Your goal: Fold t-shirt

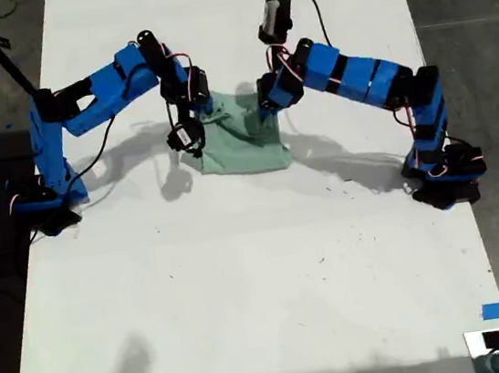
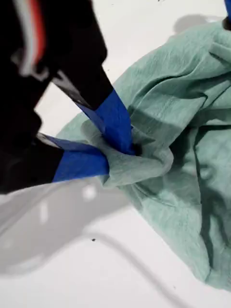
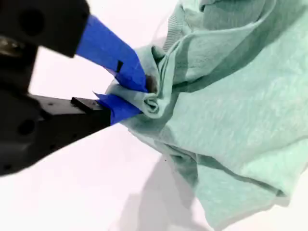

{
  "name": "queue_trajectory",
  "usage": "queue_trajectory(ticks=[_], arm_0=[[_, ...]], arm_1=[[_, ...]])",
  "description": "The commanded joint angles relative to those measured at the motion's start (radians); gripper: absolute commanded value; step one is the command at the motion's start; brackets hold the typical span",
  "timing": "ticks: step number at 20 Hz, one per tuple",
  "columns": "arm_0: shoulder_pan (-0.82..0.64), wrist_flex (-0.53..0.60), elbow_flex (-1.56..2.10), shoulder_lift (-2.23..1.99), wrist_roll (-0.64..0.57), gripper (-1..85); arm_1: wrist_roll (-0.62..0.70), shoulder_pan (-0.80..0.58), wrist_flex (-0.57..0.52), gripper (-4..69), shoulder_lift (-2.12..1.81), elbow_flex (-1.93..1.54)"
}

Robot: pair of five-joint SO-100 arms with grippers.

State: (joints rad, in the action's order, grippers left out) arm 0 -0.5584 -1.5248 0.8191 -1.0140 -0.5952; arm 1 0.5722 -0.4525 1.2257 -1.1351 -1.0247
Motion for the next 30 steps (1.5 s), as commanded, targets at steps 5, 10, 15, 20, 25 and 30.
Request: queue_trajectory(ticks=[5, 10, 15, 20, 25, 30], arm_0=[[-0.046, 0.061, -0.06, -0.063, -0.012, 32.2], [-0.098, 0.083, -0.017, -0.245, -0.015, 31.9], [-0.112, 0.092, 0.209, -0.428, -0.012, 30.2], [0.002, 0.35, 0.902, -0.939, 0.028, 18.0], [0.129, 0.479, 1.491, -1.439, 0.212, 1.7], [0.225, 0.526, 1.954, -1.871, 0.428, 0.1]], arm_1=[[0.038, -0.112, -0.028, 44.6, -0.015, 0.112], [0.061, -0.213, 0.081, 33.7, -0.155, 0.087], [0.118, -0.311, 0.179, 29.2, -0.459, -0.19], [0.081, -0.305, 0.12, 21.1, -0.982, -0.825], [-0.178, -0.106, 0.112, 3.6, -1.474, -1.344], [-0.658, 0.201, 0.031, -1.1, -2.212, -1.914]])
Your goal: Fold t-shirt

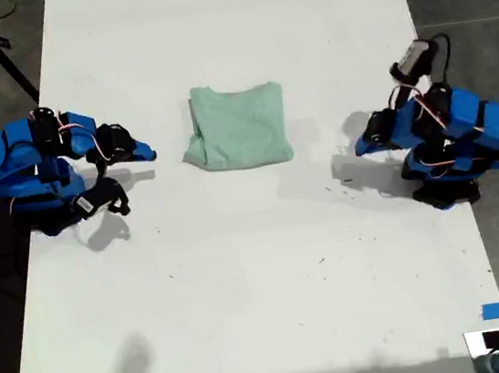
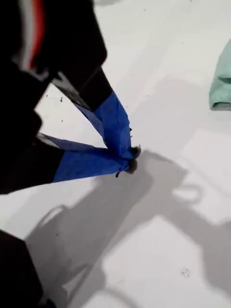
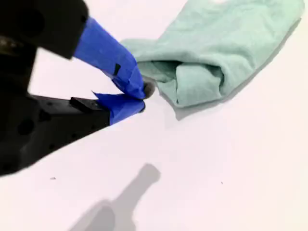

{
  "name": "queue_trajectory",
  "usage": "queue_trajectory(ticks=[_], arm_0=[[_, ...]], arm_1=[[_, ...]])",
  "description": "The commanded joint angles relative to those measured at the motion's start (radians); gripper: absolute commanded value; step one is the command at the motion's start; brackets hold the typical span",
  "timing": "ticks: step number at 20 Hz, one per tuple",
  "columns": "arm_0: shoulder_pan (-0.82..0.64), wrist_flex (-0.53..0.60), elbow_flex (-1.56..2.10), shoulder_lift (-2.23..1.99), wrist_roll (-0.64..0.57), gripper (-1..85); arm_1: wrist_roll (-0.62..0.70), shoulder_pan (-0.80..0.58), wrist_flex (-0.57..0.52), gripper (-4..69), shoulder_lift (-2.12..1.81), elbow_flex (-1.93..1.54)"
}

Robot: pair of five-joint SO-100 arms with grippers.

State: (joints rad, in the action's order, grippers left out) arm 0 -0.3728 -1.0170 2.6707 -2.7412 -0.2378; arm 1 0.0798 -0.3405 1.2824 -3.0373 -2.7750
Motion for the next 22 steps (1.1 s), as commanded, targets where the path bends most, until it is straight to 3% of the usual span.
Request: queue_trajectory(ticks=[1, 4, 5, 6, 8, 11, 12, 14, 22], arm_0=[[0.044, -0.002, 0.158, -0.213, 0.103, 0.1], [0.064, -0.091, 0.324, -0.534, 0.14, 0.1], [0.063, -0.179, 0.365, -0.68, 0.143, 0.1], [0.058, -0.25, 0.344, -0.681, 0.158, 0.1], [0.063, -0.311, 0.357, -0.681, 0.173, 3.4], [0.054, -0.354, 0.356, -0.681, 0.17, 3.9], [0.049, -0.354, 0.356, -0.681, 0.167, 3.9], [0.044, -0.354, 0.356, -0.681, 0.167, 3.9], [0.046, -0.354, 0.356, -0.681, 0.167, 3.9]], arm_1=[[-0.242, 0.124, -0.011, -1.1, -0.405, -0.262], [-0.29, 0.16, -0.058, -1.1, -0.336, -0.288], [-0.282, 0.144, -0.058, -1.1, -0.341, -0.288], [-0.239, 0.127, -0.06, -1.1, -0.348, -0.288], [-0.029, 0.094, -0.064, -0.8, -0.393, -0.29], [0.028, 0.048, -0.064, -0.5, -0.393, -0.29], [0.127, 0.041, -0.063, -0.4, -0.393, -0.29], [0.514, 0.041, -0.061, -0.4, -0.393, -0.29], [0.532, 0.043, -0.054, -0.8, -0.393, -0.285]])
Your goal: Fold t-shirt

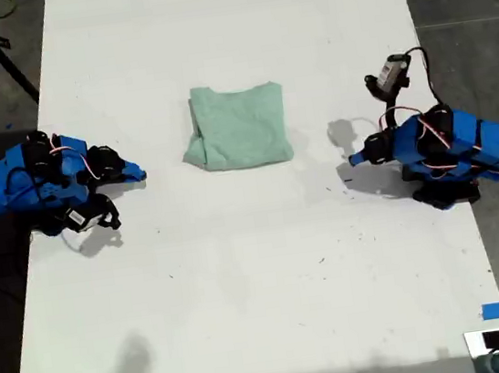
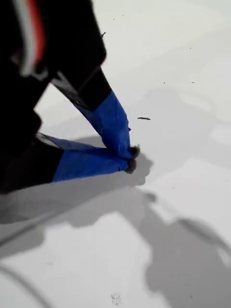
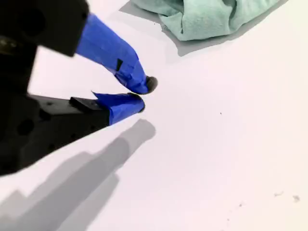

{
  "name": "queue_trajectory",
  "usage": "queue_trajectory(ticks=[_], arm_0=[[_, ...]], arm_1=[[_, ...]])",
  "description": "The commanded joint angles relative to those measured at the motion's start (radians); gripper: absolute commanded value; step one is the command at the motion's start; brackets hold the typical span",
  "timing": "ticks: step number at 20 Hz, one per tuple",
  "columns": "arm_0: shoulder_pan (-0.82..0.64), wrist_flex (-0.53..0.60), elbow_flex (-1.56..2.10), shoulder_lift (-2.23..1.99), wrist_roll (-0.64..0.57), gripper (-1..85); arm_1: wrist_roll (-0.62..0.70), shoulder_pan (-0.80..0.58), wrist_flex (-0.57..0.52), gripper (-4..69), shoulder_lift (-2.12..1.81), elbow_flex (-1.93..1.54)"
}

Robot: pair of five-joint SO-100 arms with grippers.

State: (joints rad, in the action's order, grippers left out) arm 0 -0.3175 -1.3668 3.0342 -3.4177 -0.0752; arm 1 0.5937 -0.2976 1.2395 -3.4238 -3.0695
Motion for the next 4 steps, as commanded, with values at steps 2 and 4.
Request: queue_trajectory(ticks=[2, 4], arm_0=[[-0.009, -0.005, -0.008, -0.005, 0.005, 3.9], [-0.009, -0.005, -0.008, -0.005, 0.005, 3.9]], arm_1=[[0.018, 0.0, -0.011, -0.8, -0.006, 0.009], [0.018, 0.0, -0.011, -0.8, -0.006, 0.009]])
